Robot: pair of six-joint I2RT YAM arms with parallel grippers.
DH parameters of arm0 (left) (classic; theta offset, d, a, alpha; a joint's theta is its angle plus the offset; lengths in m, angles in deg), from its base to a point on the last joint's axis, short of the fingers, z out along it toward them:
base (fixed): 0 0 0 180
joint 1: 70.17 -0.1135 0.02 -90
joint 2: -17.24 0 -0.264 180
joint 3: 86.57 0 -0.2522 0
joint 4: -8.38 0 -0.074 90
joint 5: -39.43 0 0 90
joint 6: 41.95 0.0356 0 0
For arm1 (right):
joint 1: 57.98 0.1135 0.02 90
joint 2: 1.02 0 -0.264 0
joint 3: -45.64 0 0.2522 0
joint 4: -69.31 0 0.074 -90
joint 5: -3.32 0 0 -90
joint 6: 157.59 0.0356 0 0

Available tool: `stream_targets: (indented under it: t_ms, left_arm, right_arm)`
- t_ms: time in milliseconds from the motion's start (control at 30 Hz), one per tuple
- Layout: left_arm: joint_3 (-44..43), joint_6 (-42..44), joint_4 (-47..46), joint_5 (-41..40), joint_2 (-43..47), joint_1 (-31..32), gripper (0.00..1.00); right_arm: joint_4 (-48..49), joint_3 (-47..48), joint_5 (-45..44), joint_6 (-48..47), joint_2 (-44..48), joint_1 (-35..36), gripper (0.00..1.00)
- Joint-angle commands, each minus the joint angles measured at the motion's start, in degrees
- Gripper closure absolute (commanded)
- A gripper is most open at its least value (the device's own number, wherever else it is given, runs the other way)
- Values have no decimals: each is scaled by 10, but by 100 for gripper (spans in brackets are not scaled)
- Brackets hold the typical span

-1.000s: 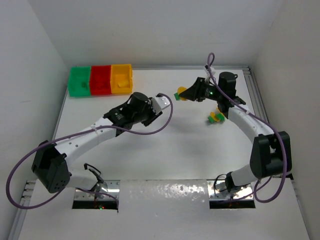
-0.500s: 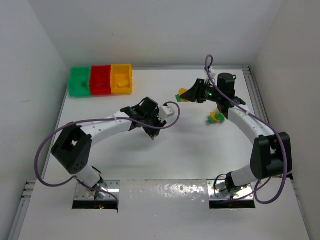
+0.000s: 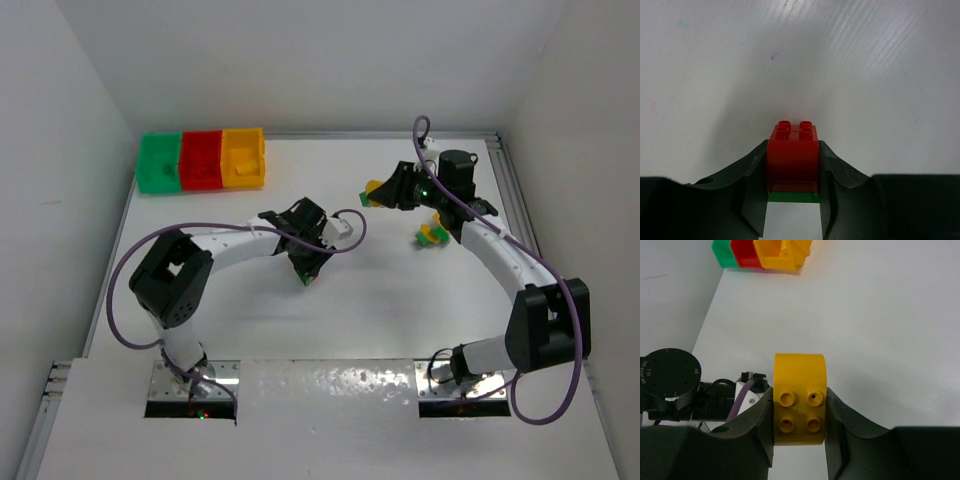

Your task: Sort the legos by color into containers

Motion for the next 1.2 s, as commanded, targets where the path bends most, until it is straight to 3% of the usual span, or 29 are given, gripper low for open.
stream_targets:
  t_ms: [0, 333, 567, 833, 1000, 1067, 1167]
  left_arm:
    - [-20, 19, -24, -19, 5, -5, 85]
    - [-14, 35, -35, -35, -18, -5, 76]
    - [-15, 34, -43, -24, -2, -5, 47]
    - [-114, 60, -21, -30, 55, -5, 34]
    - [-57, 126, -164, 8, 145, -5, 31]
    - [-32, 141, -239, 39, 172, -5, 25]
    - [-20, 141, -274, 68, 168, -4, 22]
  right_arm:
    - [7, 13, -5, -11, 16, 2, 100]
    - [9, 15, 1, -7, 21, 2, 100]
    - [-3, 20, 0, -9, 20, 2, 100]
    - [-16, 29, -34, 8, 18, 2, 100]
    - [59, 16, -12, 98, 8, 12, 100]
    - [63, 19, -23, 100, 7, 22, 100]
    - [65, 25, -30, 104, 9, 39, 100]
